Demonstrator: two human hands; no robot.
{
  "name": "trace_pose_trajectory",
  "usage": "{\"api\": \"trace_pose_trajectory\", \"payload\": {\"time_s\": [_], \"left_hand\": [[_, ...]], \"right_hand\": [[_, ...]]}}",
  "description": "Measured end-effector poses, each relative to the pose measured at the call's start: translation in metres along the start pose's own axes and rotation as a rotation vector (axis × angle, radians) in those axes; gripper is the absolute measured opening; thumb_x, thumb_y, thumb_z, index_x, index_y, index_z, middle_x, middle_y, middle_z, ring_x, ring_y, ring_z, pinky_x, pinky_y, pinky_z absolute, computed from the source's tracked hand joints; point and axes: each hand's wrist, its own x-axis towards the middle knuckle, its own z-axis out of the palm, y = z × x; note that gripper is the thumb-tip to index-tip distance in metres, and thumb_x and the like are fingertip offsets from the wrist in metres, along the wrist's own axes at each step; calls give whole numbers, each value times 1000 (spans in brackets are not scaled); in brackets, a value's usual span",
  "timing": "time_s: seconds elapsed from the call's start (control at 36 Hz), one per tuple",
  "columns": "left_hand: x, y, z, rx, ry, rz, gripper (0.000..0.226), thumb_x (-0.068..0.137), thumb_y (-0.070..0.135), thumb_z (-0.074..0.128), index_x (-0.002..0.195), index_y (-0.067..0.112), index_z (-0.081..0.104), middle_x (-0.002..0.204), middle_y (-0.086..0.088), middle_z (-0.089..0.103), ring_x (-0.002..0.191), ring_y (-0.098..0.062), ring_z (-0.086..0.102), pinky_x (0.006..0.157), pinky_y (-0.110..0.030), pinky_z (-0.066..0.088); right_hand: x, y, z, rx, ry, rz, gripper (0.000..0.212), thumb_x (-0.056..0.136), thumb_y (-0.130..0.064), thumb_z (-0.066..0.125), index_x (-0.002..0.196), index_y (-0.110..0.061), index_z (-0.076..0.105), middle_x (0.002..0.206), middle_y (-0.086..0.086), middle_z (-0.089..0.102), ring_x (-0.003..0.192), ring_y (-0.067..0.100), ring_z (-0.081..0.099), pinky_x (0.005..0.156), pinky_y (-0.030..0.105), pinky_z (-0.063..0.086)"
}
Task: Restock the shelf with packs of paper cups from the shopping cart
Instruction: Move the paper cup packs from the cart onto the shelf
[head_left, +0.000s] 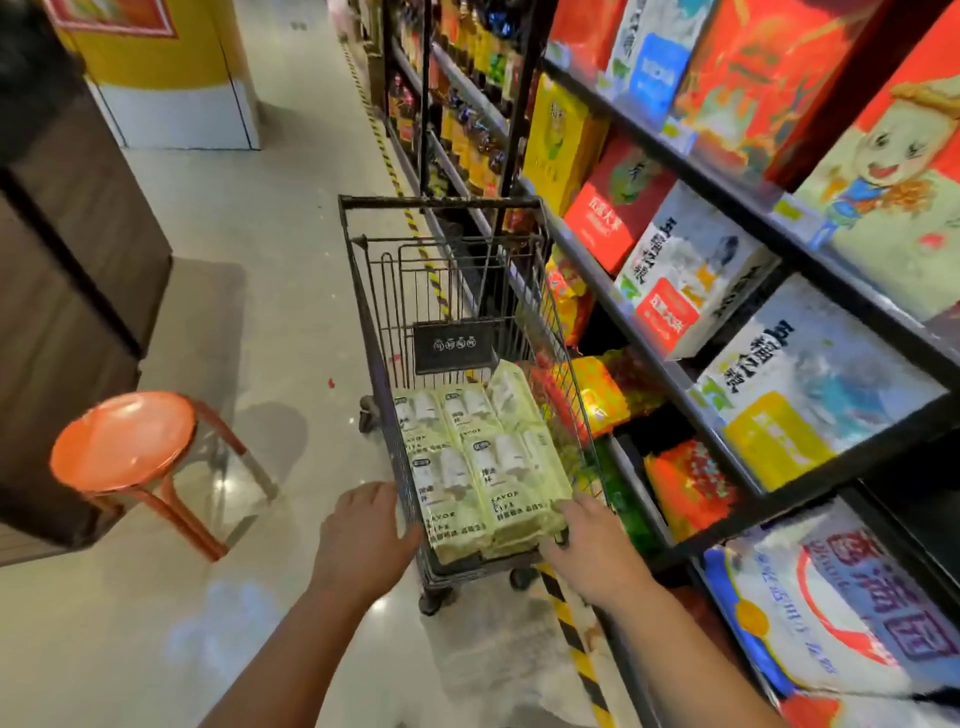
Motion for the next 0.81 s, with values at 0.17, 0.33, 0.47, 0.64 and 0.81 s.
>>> {"api": "trace_pose_trajectory", "payload": {"time_s": [0.17,0.33,0.47,0.64,0.81], "left_hand": [[37,15,14,28,-66,34,58,95,49,52,147,24,43,150,2,46,138,-24,40,105,-36,41],[83,30,34,71,-121,32,53,93,43,54,141,20,50,139,-1,55,128,-26,48,98,-37,45],[129,52,55,58,-229,-43,54,98,38,51,147,19,41,148,-1,44,134,-21,43,106,-32,40],[176,73,91,25,-345,-177,50,100,38,48,146,19,41,148,-2,43,134,-21,43,104,-33,43],[216,84,123,-54,-404,-384,52,100,36,49,147,16,40,147,-5,42,134,-24,42,106,-39,44]], "right_hand": [[53,5,-1,-55,-89,17,63,94,-44,56,150,-21,39,157,8,32,145,28,29,116,40,34],[119,12,-5,-78,-188,-1,63,93,-40,57,150,-18,40,155,9,33,142,29,33,114,42,36],[185,35,-14,-95,-309,-4,66,93,-40,57,152,-18,37,157,10,30,144,31,30,117,39,33],[259,72,-15,-68,-469,14,62,87,-38,57,145,-20,46,142,7,46,130,29,47,106,38,44],[320,88,-10,-109,-569,-4,58,92,-32,57,144,-11,43,144,14,45,128,31,51,103,36,46]]}}
